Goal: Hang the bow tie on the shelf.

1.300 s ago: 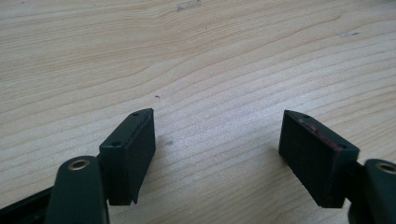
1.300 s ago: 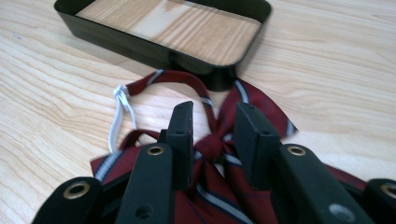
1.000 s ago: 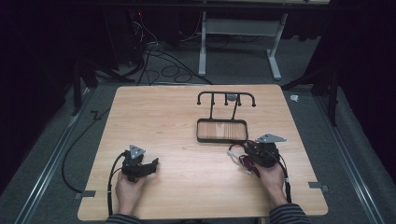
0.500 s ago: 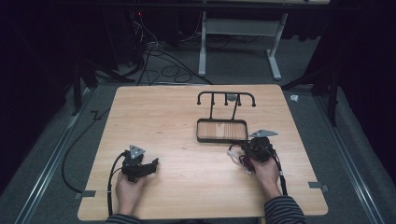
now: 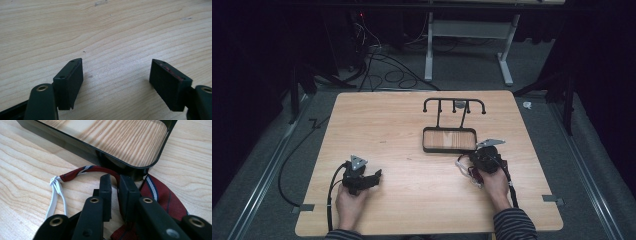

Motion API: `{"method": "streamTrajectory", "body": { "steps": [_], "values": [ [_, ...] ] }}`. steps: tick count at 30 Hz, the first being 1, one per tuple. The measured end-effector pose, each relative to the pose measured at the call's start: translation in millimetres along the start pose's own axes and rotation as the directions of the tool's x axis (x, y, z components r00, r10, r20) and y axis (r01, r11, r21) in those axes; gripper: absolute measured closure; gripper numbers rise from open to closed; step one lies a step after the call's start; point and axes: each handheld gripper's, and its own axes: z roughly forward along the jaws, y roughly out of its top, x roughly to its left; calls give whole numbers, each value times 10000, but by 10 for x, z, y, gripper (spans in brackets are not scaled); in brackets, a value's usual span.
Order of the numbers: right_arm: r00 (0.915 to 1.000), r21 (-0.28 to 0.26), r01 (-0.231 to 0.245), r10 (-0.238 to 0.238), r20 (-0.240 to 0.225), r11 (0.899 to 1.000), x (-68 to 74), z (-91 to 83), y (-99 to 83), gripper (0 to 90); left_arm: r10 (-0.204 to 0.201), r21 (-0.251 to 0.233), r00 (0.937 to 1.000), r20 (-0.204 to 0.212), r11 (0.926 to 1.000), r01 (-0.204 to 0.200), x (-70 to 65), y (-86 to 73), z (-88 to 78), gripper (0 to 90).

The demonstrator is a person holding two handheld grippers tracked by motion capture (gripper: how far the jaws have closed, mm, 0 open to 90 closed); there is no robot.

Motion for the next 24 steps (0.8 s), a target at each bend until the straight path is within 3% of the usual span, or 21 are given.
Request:
{"method": "streamTrajectory", "body": {
  "steps": [4,10,13,16,24],
  "values": [
    [9999,107,72,-71,-77,9999,1,4,-1,900,1,3,10000,11,10000,-1,1,0,-1,276],
    [9996,162,235,-232,-172,9996,13,-3,-2,900,-1,2,10000,21,10000,1,2,0,-1,276],
    [9996,-105,274,-275,-94,9996,27,-43,4,900,2,1,10000,14,10000,-2,1,0,-1,275],
    [9998,-330,163,-159,130,9993,18,-84,16,834,5,2,10000,12,10000,-5,1,0,-1,276],
    [9993,-231,-115,124,361,9997,-26,-56,10,760,6,6,10000,12,10000,-6,1,0,-1,276]
  ]
}}
